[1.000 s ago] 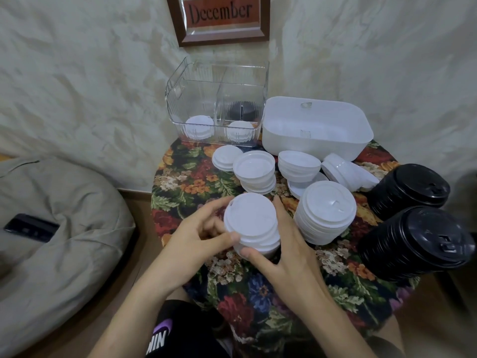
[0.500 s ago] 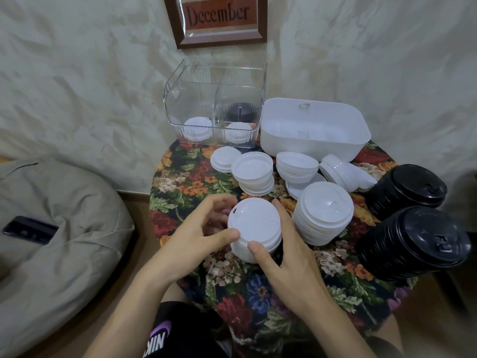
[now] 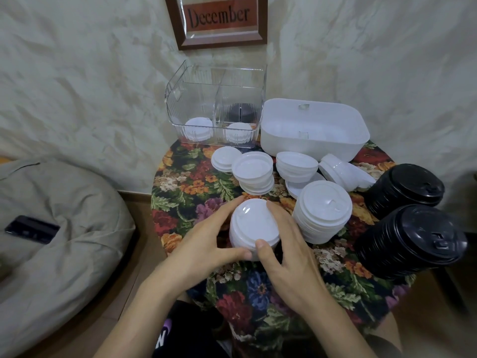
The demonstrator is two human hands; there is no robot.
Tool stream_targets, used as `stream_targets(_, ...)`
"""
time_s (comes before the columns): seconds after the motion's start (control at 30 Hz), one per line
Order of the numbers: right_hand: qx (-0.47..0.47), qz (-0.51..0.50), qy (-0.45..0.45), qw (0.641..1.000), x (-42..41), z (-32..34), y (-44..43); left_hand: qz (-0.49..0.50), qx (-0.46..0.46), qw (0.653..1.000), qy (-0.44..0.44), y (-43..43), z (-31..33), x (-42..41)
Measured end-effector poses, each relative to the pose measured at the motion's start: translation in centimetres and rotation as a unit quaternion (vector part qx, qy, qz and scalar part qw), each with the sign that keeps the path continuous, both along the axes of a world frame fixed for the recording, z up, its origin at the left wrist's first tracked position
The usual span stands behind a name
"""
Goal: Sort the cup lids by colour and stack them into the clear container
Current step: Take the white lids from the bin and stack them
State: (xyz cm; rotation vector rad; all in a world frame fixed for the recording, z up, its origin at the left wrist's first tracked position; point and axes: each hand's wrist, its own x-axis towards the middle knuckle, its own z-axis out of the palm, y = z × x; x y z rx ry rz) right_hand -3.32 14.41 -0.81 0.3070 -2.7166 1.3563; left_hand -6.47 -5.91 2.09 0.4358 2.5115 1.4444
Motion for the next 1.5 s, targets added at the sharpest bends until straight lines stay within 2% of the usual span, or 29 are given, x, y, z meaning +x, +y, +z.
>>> stream_targets(0.1, 0.004, -0.01, 0.01, 1.0, 0.1, 0.2, -0.1, 0.003, -0.048, 0.999, 0.016, 0.0, 0.4, -0.2)
stream_targets(0.23, 0.001, -0.042, 0.029, 0.999, 0.7, 0.1, 0.0, -0.064, 0.027, 0.996, -0.062, -0.1, 1.1, -1.0)
stream_targets(0.43, 0.037, -0.04, 0.043, 0.998, 1.6, 0.4, 0.2, -0.127, 0.05, 0.987, -0.085, -0.3, 1.3, -1.5)
stream_targets(0.53, 0.05, -0.037, 0.051, 0.997, 2.0, 0.7, 0.4, -0.151, 0.096, 0.978, -0.111, -0.9, 1.0, -1.3)
stream_targets(0.6, 0.052, -0.029, 0.05, 0.997, 2.4, 0.7, 0.7, -0.14, 0.133, 0.974, -0.121, -0.7, 1.2, -1.2)
stream_targets(0.77, 0.061, -0.025, 0.033, 0.997, 2.6, 0.6, 1.2, -0.095, 0.153, 0.978, -0.106, 0.5, 0.9, -0.9)
stream_targets(0.9, 0.015, -0.032, -0.005, 0.999, 2.6, 0.3, 1.3, -0.054, 0.161, 0.981, -0.091, 0.7, 0.5, -0.4)
stream_targets(1.23, -0.035, -0.029, -0.023, 0.999, 2.5, 0.9, 1.0, -0.069, 0.16, 0.981, -0.084, 0.7, 0.7, -1.2)
stream_targets(1.3, -0.036, -0.031, -0.02, 0.999, 2.5, 0.8, 0.9, -0.035, 0.148, 0.987, -0.044, 0.9, 0.7, -2.2)
stream_targets(1.37, -0.034, -0.031, -0.022, 0.999, 2.5, 0.9, 0.9, 0.061, 0.103, 0.991, 0.058, 1.5, 0.1, -3.8)
stream_targets(1.43, -0.028, -0.03, -0.023, 0.999, 2.5, 0.9, 0.9, 0.141, 0.007, 0.973, 0.183, 2.3, -0.5, -5.2)
stream_targets(1.5, -0.017, -0.027, -0.025, 0.999, 2.5, 1.1, 0.8, 0.147, -0.102, 0.945, 0.272, 3.0, -0.9, -6.8)
